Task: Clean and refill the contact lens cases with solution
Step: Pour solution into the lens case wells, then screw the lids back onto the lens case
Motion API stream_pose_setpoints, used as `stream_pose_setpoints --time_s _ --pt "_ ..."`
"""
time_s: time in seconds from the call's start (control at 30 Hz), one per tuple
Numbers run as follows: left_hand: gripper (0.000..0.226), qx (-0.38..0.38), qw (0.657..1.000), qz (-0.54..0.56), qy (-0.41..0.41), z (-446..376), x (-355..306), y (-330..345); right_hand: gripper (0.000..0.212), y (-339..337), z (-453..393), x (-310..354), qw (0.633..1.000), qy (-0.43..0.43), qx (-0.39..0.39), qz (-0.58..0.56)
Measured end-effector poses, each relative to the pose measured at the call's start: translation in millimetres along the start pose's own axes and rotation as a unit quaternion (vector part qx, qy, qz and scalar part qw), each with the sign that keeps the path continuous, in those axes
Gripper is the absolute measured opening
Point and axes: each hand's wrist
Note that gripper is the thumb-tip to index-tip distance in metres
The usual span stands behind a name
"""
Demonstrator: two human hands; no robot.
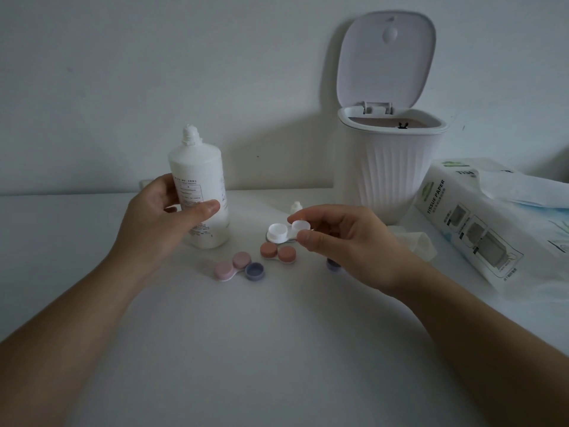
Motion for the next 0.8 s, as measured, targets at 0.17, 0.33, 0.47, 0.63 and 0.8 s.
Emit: stream_pose_setpoints --time_s 0.17,0.33,0.47,0.63,0.8 --pt "0.068 -0.008 1.000 0.005 0.003 4.4 -5.9 5.5 0.017 0.2 -0.3 -1.5 1.000 -0.003 -0.001 -0.004" --pt "0.075 -0.122 0.983 -0.059 0.127 20.8 -22.7 12.4 0.016 0.4 -0.7 -1.0 1.000 -0.001 -0.006 -0.008" --pt "0.046 -0.074 0.960 -0.096 0.254 39.7 -42.9 26.8 0.016 0.5 -0.1 -1.1 1.000 0.003 -0.009 -0.004" --pt "0.046 0.142 0.971 -0.113 0.155 55.9 -59.8 46.5 0.015 1.2 0.1 0.7 1.000 -0.001 -0.010 -0.012" --pt "0.050 0.199 0.978 -0.055 0.010 55.0 -60.8 54.9 0.014 -0.5 0.8 3.6 1.000 -0.008 -0.002 -0.002"
Point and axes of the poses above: each hand's wrist, its own z-axis away from the middle knuckle, its own y-axis out of the palm, x = y × z, and after that the axes turned 6 degrees about z, right-handed
